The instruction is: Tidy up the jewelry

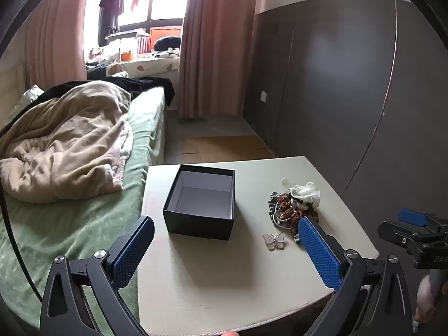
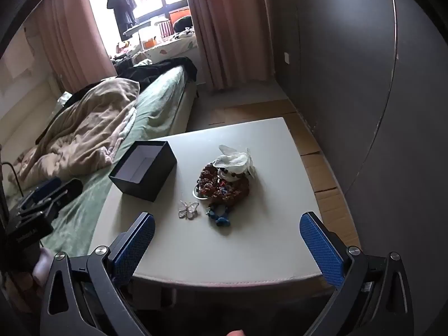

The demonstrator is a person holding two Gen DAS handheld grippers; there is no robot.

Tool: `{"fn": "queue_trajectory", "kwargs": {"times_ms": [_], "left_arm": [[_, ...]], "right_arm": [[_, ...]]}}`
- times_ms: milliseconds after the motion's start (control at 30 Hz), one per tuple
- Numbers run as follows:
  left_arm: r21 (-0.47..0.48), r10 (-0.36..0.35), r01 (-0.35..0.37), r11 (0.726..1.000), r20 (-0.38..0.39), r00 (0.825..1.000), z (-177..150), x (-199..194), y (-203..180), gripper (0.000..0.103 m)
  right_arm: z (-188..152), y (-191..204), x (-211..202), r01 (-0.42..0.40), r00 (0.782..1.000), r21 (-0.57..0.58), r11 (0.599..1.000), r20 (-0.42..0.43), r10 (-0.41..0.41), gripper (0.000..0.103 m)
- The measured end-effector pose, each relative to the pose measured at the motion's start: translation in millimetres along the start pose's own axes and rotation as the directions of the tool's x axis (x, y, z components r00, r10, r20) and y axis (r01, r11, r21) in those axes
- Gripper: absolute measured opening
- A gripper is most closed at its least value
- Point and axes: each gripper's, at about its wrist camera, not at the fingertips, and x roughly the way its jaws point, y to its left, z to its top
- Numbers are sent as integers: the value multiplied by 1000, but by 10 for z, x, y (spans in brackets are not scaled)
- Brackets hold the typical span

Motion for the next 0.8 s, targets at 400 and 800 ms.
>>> {"fn": "queue_trajectory", "kwargs": {"times_ms": [400, 800], "left_arm": [[11, -21, 21, 1000, 5, 1000, -9, 30, 32, 102], [-1, -23, 23, 1000, -2, 1000, 2, 54, 39, 102]], "right_arm": [[0, -42, 21, 1, 1000, 19, 1000, -12, -1, 103], [34, 24, 87, 20, 1000, -17, 1000, -20, -20, 103]]}}
